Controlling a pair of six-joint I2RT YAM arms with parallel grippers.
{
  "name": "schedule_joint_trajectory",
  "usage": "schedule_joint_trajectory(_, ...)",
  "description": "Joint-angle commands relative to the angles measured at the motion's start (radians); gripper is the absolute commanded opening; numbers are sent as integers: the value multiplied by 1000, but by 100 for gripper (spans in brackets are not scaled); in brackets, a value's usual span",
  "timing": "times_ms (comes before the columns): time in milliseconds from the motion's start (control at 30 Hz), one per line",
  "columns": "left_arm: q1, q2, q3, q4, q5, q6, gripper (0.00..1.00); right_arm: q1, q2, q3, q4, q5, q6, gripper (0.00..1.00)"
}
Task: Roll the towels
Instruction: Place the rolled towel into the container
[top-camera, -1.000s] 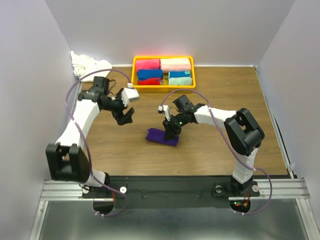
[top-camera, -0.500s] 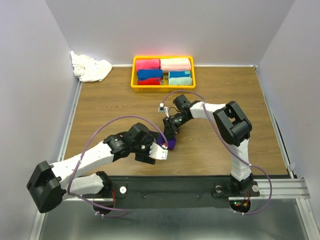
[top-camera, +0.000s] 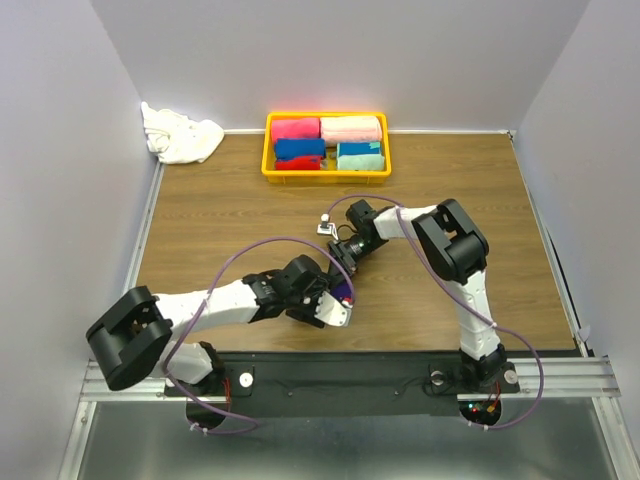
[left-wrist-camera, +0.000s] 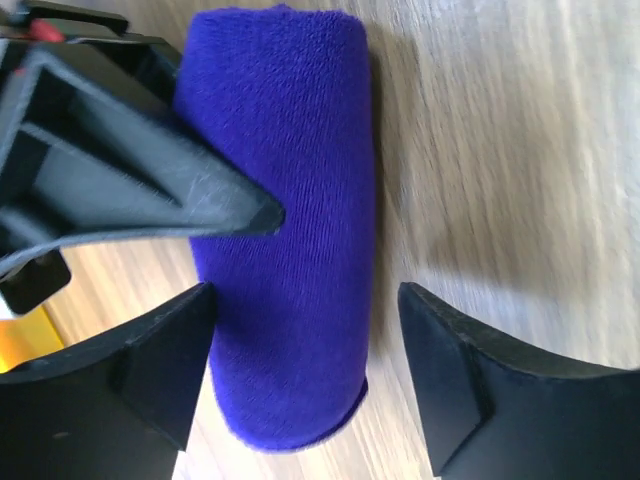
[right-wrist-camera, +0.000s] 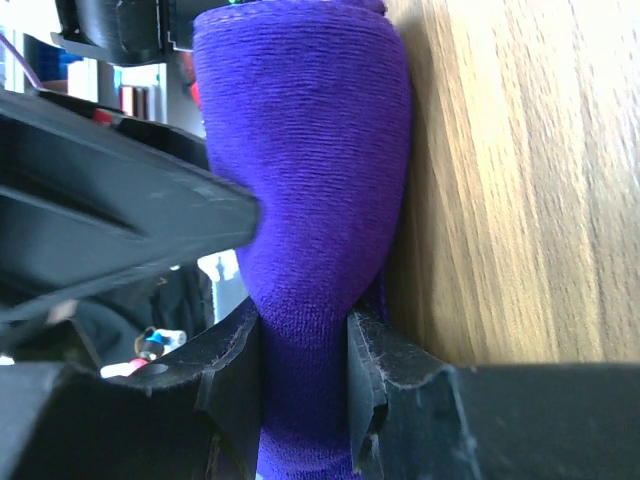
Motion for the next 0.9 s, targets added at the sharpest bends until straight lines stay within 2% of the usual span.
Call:
schedule_joint_trajectory(0,-3,51,-18,92,-18,-11,79,7,53,0,-11,101,-56,5)
schedule_joint_trajectory(133,-3,109,-14,115,-17,-24,71,7,48,0,-11,88,-59,6)
schedule_joint_trajectory(200,-3,127,-12,115,-17,-37,62,5,38,-4,-13,90,-66,8)
schedule_joint_trajectory(267,-3,144,2,98,-17,-49,49,1,12,-6,-17,120,-59,16)
schedule_joint_trajectory(300,-3,146,8,90,-12,-58,45,-7,-1,-11,-20,131,-55,22)
schedule_joint_trajectory(333,-3,138,14,45,-11,-73,42,-19,-19,-12,-23,139,-50,35)
schedule_joint_trajectory(400,-3,120,23,9,11,-80,33,-76,-66,-6,-37,154,-36,46)
schedule_joint_trajectory(433,-3,111,22,-5,20,-83,31,-100,-82,-1,-43,160,-33,56)
schedule_joint_trajectory(467,-3,97,19,-28,32,-93,25,-146,-106,11,-56,185,-41,59)
schedule_joint_trajectory(600,-3,109,37,-94,67,-135,14,-254,-140,87,-210,211,-116,75)
schedule_joint_trajectory(633,-3,112,42,-108,78,-141,12,-272,-149,103,-233,212,-130,100)
schedule_joint_trajectory(767,6,120,88,-169,106,-175,1,-372,-206,129,-290,278,-159,100)
schedule_joint_trajectory(867,39,124,141,-200,112,-185,0,-433,-258,144,-329,275,-181,100)
